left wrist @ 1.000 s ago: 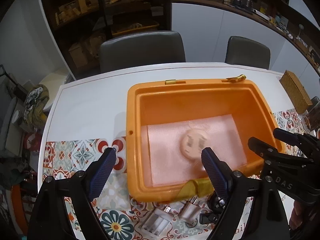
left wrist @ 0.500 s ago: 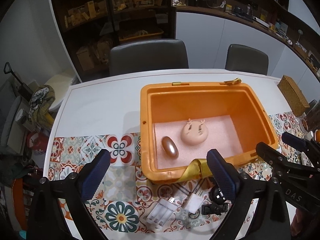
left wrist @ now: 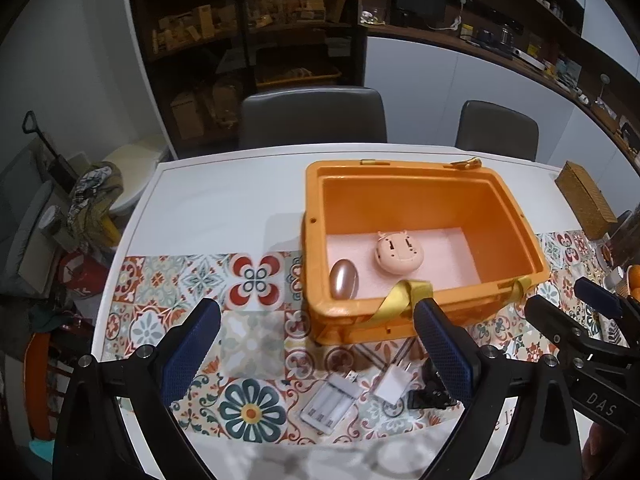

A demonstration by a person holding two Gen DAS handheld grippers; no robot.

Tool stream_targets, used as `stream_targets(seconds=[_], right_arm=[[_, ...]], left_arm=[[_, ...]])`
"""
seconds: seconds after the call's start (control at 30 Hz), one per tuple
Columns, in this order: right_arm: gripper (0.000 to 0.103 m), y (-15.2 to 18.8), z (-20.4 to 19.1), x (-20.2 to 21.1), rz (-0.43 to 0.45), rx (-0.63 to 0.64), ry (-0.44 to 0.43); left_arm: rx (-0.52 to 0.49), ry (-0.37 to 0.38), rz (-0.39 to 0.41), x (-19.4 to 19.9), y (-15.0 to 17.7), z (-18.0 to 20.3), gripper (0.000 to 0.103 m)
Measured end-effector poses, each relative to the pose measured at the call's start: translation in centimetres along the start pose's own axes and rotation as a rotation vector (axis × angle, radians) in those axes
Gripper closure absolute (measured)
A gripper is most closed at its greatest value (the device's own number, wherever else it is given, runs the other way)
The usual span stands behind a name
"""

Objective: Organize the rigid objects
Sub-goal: 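Withdraw both tools and move toward the black gadget and white adapter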

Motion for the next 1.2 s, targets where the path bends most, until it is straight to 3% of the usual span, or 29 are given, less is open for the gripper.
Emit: stream_targets(seconds=[0.47, 1.2], right_arm=[[0.018, 4.0, -1.0, -0.6, -0.006, -0.029, -0.037], [0.017, 9.4, -1.2, -4.7, -0.114, -0.041, -0.047]], left_arm=[[0.089, 0.015, -0.058, -0.4, 4.8, -2.1, 0.004], [0.078, -0.013, -0.151, -3.9, 10.3, -2.1, 0.004]])
Point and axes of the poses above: each gripper's, at about its wrist camera, not at the fingertips, and x roughly against the way its jaws point, z to its right, y to its underside, the point moved 4 cm from there along -x, roughly the way its jaws point, and after that the axes turned 5 degrees about -z, right-handed, at the moved point
